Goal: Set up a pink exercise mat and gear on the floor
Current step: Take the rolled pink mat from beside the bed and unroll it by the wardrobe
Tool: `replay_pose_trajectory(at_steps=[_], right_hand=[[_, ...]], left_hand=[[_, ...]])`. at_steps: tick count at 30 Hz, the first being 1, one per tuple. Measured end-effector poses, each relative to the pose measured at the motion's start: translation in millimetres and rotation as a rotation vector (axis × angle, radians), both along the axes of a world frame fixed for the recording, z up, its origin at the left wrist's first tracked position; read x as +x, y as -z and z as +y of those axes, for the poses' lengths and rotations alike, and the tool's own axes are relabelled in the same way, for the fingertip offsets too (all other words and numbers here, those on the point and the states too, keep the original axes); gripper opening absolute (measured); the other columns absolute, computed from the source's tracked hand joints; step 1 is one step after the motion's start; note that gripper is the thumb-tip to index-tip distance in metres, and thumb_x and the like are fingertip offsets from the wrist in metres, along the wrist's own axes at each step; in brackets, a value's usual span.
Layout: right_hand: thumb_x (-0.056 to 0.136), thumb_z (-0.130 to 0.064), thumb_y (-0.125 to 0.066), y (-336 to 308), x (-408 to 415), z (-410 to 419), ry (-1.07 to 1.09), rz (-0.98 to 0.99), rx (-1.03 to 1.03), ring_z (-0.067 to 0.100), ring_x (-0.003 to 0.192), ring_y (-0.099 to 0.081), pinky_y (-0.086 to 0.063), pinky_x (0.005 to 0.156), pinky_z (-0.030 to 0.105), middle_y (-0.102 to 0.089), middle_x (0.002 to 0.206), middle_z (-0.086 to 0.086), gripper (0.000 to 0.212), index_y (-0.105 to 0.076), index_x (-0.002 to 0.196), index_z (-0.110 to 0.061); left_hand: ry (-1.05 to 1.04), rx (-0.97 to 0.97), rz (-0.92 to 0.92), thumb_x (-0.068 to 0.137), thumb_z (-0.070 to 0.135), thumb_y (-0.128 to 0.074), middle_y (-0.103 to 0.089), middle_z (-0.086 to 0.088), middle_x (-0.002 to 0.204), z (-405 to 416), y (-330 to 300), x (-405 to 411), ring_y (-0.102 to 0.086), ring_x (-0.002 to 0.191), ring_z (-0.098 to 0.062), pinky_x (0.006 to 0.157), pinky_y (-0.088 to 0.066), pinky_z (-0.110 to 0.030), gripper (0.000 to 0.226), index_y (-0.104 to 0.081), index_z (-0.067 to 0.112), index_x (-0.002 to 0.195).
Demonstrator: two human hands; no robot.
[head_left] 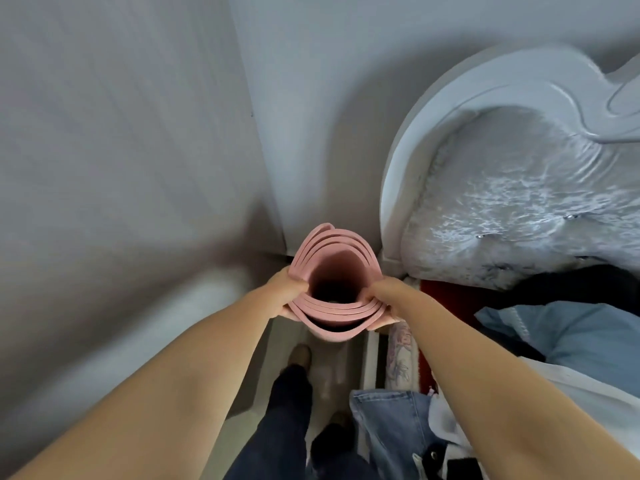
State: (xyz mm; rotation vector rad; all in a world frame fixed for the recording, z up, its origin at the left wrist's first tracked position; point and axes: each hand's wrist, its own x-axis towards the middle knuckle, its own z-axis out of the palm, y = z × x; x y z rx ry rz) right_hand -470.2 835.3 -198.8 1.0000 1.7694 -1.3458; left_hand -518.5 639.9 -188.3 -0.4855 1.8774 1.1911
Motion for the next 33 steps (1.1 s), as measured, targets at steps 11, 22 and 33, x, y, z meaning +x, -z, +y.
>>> replay_pose_trajectory(at_steps=[11, 22, 33], right_hand=[[0.086, 0.001, -0.047, -60, 79, -50, -0.111, -0.004, 0.054, 0.030, 0.053, -0.070, -0.057, 0.046, 0.037, -0.068, 0.083, 0.021, 0.039, -0.055, 0.124, 0.002], [0.071, 0.009, -0.044, -54, 189, -156, -0.100, -0.045, 0.001, 0.032, 0.069, -0.065, -0.054, 0.086, 0.058, -0.062, 0.080, 0.019, 0.040, -0.054, 0.108, -0.001], [0.091, 0.002, -0.045, -59, 249, -235, -0.391, -0.156, 0.046, 0.032, 0.070, -0.069, -0.061, 0.052, 0.044, -0.065, 0.089, 0.018, 0.035, -0.053, 0.125, 0.004]], left_hand=[[-0.034, 0.035, 0.019, 0.091, 0.003, -0.047, -0.055, -0.014, 0.124, -54, -51, 82, -0.059, 0.106, -0.035, 0.081, -0.057, -0.054, 0.049, -0.043, 0.017, 0.137], [-0.020, 0.060, -0.033, 0.088, 0.003, -0.045, -0.057, -0.014, 0.127, -160, -37, 194, -0.059, 0.112, -0.036, 0.081, -0.056, -0.057, 0.046, -0.046, 0.018, 0.132], [-0.178, 0.024, -0.155, 0.091, 0.011, -0.053, -0.041, -0.017, 0.142, -252, -25, 292, -0.051, 0.122, -0.045, 0.066, -0.060, -0.051, 0.052, -0.038, 0.006, 0.141]])
